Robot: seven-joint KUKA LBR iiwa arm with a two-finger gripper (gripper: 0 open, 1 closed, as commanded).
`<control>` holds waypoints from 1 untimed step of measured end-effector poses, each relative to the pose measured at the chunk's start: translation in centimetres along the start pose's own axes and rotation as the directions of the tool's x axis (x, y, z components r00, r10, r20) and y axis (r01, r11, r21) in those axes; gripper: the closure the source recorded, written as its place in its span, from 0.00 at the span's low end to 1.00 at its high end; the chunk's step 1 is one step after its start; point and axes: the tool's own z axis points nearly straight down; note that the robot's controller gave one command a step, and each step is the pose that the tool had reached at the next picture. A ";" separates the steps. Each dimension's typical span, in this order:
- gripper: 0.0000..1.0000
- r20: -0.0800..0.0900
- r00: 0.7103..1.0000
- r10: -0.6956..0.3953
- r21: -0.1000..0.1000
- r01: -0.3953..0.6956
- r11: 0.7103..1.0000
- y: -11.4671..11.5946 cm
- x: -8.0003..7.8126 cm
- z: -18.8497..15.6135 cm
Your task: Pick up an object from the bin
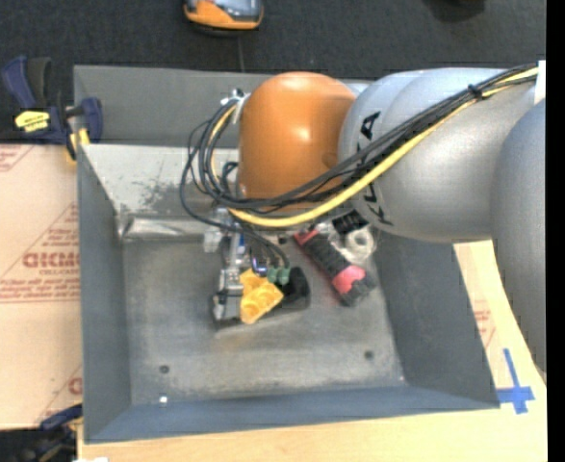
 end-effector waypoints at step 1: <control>0.00 0.008 1.000 0.004 -0.001 -0.004 1.000 -0.1 -0.2 -0.5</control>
Offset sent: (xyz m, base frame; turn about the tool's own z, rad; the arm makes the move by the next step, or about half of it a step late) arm 0.0256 -0.0480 -0.0136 -0.1408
